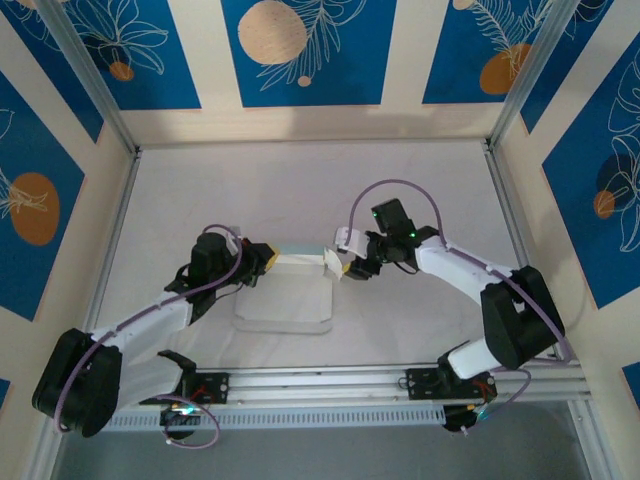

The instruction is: Fold the paper box

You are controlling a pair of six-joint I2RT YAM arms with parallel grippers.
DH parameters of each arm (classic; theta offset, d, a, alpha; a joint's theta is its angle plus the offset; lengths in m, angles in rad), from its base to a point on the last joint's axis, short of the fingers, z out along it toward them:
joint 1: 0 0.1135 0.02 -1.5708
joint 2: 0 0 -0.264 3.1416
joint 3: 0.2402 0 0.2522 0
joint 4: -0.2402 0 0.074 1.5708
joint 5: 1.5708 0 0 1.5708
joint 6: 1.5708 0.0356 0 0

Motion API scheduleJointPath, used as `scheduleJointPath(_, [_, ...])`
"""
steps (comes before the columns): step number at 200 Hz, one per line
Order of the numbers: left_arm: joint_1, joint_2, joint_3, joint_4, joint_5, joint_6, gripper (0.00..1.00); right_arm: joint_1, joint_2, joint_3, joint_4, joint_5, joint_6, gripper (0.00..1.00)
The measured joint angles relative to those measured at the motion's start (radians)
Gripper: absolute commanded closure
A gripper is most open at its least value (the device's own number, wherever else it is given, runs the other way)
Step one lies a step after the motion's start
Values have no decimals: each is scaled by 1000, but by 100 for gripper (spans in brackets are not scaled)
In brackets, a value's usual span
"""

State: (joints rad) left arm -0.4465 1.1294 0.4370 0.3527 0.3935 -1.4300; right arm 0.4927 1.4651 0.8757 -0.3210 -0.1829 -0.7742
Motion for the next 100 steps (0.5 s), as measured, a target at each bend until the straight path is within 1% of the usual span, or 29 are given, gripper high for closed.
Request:
scheduleJointPath(41, [2, 2, 0, 1, 8, 0, 100, 76, 28, 19, -3, -3, 1, 43])
scheduleJointPath(100, [3, 6, 0, 2, 8, -3, 100, 107, 64, 62, -19, 0, 28, 43])
